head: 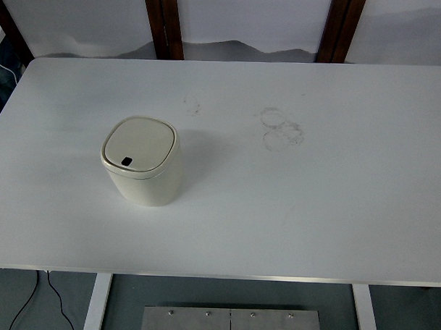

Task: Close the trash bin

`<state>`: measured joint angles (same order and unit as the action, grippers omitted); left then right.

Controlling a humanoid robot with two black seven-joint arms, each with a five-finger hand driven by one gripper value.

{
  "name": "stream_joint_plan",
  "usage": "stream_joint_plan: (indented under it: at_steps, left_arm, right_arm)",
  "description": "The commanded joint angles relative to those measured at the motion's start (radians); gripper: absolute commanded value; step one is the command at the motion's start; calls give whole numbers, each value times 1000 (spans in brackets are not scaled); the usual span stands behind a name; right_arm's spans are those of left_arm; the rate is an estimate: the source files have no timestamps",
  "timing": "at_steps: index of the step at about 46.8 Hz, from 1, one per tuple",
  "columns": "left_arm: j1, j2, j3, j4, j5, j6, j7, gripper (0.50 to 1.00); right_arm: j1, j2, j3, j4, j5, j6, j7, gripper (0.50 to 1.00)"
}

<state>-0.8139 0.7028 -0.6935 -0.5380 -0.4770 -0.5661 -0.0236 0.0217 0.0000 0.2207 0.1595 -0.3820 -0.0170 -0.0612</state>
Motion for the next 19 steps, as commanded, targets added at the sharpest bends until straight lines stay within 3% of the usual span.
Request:
stream_joint_plan:
  at_steps: [1, 19]
  left_arm:
    - [18, -3, 0, 3, -2, 0, -13, 1000]
    - [52, -3, 0, 6, -3, -3, -29, 1000]
  right_arm:
    - [0, 0, -1, 0, 0, 0, 0, 995]
    - [0, 0, 0, 0, 0, 0, 0, 995]
